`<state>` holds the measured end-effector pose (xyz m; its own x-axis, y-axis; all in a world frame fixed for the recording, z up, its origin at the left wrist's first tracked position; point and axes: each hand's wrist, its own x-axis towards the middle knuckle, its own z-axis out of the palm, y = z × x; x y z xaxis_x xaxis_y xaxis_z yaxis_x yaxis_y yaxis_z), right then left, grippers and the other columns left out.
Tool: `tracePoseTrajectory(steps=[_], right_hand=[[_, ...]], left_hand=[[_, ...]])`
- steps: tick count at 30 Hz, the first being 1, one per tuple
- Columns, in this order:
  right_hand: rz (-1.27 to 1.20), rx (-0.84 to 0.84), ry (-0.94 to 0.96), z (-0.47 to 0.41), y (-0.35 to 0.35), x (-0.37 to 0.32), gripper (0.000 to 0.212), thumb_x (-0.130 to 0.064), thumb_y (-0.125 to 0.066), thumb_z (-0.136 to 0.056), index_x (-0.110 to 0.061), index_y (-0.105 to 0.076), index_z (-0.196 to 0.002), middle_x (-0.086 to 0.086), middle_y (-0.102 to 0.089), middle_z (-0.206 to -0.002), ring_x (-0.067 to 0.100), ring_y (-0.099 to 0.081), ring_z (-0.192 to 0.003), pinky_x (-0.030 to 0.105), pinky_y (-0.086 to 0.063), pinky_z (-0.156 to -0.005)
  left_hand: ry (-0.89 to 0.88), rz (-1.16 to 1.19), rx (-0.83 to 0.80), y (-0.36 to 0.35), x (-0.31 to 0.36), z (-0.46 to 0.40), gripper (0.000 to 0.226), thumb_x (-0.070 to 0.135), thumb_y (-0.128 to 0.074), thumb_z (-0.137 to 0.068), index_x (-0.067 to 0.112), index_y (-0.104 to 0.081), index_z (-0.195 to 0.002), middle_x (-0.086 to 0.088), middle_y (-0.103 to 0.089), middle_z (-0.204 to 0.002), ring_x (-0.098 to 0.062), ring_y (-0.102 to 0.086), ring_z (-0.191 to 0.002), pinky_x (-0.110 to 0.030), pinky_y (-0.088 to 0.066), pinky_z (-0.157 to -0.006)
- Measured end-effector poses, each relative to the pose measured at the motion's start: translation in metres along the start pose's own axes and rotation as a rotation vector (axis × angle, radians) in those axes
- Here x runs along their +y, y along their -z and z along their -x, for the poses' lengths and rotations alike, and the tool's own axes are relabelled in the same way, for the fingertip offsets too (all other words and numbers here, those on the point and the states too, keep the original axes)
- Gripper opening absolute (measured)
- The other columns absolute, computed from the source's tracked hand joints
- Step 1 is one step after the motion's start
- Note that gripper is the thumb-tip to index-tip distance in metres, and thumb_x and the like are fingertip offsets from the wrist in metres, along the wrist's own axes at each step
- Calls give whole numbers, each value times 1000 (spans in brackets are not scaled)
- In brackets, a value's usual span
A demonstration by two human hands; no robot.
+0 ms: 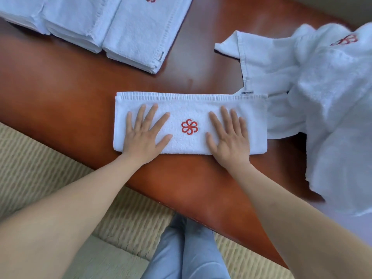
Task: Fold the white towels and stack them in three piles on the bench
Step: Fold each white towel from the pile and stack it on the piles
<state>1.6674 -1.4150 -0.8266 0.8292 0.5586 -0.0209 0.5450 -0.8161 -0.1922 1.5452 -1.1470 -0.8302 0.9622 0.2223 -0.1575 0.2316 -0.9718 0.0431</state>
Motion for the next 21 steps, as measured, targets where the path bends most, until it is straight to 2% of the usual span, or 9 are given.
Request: tracePoseTrajectory(steps=[4,7,9,12,14,16,18,21], right_hand=[[49,-140,-192,24,24,36,62,-53,-33,-105,-36,-17,-163,1,-14,-171,24,-6,-158,49,-6,-127],[38,-281,-252,34,55,48,61,-46,-36,-104,-35,-16,-161,-1,-6,-171,26,-5,-157,50,-12,-126],[-82,-329,-343,33,78,47,62,-37,-48,-100,-34,-25,-158,0,-9,-169,30,-19,-152,48,-26,-121],[-443,-323,-586,29,104,47,62,-23,-55,-94,-29,-36,-153,1,-26,-160,31,-45,-133,44,-50,-98],[-649,-268,-794,27,116,51,66,-20,-57,-91,-24,-35,-154,5,-42,-147,28,-56,-116,39,-52,-87],[-850,-258,-1001,27,121,56,70,-20,-60,-92,-21,-31,-155,5,-50,-131,23,-56,-102,34,-48,-78],[-1013,-278,-1157,27,119,63,68,-21,-62,-94,-16,-32,-154,6,-54,-124,23,-54,-102,35,-48,-82],[-1154,-317,-1272,25,112,75,50,-23,-67,-95,-13,-46,-140,11,-60,-126,26,-60,-114,41,-50,-103]], left_hand=[[182,24,-164,14,-9,22,72,82,-7,-93,53,15,-156,13,24,-167,-28,23,-155,-65,6,-119],[231,35,-313,36,-4,27,73,83,-4,-91,54,21,-153,13,29,-165,-30,26,-153,-63,10,-119],[225,-2,-378,57,6,19,74,77,-11,-96,45,11,-159,7,20,-169,-33,20,-155,-61,11,-121],[112,-25,-397,84,32,2,71,65,-27,-101,33,-11,-162,1,1,-171,-29,8,-156,-57,3,-124],[22,-14,-395,96,54,-13,65,60,-33,-103,32,-20,-160,1,-7,-170,-27,1,-156,-55,-2,-125],[-31,34,-396,104,79,-30,62,55,-37,-103,31,-24,-159,1,-12,-169,-26,-5,-156,-52,-7,-125],[-75,80,-395,108,103,-49,63,51,-41,-103,28,-26,-159,-1,-15,-169,-27,-10,-155,-50,-14,-125],[-136,105,-413,110,137,-79,69,46,-47,-102,22,-20,-161,-5,-13,-169,-28,-11,-155,-47,-17,-125]])
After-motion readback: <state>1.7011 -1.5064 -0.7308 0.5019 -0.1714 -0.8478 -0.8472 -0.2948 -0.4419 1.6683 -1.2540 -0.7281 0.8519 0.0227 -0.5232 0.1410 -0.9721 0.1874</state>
